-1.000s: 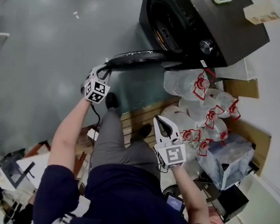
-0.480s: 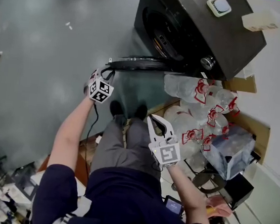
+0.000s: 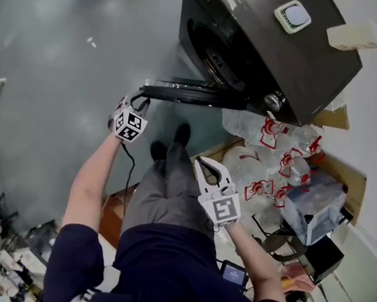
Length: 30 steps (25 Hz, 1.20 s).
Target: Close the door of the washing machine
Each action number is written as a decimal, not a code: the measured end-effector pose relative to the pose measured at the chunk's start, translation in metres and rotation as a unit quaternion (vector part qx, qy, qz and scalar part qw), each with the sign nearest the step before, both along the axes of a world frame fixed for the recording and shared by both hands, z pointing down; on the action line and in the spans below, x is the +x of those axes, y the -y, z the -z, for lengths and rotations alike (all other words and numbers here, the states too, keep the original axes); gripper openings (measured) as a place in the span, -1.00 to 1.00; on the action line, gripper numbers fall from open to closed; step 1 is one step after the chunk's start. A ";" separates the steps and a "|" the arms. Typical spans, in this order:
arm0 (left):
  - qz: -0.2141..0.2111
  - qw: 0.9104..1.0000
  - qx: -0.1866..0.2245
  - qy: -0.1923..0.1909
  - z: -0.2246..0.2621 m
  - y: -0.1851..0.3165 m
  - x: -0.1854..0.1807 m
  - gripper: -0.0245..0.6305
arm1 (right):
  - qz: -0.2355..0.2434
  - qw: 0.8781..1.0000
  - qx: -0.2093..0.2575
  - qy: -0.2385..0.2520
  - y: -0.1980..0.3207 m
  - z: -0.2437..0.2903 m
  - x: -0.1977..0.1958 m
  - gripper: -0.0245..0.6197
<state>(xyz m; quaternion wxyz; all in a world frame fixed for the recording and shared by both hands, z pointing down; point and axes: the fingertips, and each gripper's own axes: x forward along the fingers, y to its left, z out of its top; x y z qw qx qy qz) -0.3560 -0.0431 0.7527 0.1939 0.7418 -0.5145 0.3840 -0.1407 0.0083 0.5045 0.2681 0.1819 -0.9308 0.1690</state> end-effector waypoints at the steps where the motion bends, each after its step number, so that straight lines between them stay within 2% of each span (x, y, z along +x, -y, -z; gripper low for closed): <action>1: 0.000 1.000 -0.003 0.002 -0.001 0.003 -0.001 -0.57 | 0.001 1.000 -0.003 0.003 0.005 0.000 0.000 -0.86; 8: -0.003 0.999 -0.027 0.020 -0.004 0.037 -0.013 -0.56 | 0.002 1.000 -0.008 0.015 0.045 -0.005 0.010 -0.86; 11: -0.006 0.999 -0.028 0.030 -0.004 0.059 -0.019 -0.56 | -0.009 1.000 -0.010 0.012 0.061 -0.009 0.015 -0.86; 17: -0.039 0.997 -0.034 0.052 -0.006 0.105 -0.034 -0.56 | -0.045 0.999 -0.013 0.017 0.084 -0.017 0.014 -0.86; 24: -0.096 0.994 -0.027 0.048 -0.004 0.163 -0.042 -0.56 | -0.128 0.992 -0.008 0.004 0.111 -0.016 -0.001 -0.86; 30: -0.173 0.984 -0.016 0.038 -0.004 0.211 -0.041 -0.56 | -0.234 0.972 -0.022 -0.018 0.125 -0.021 -0.027 -0.86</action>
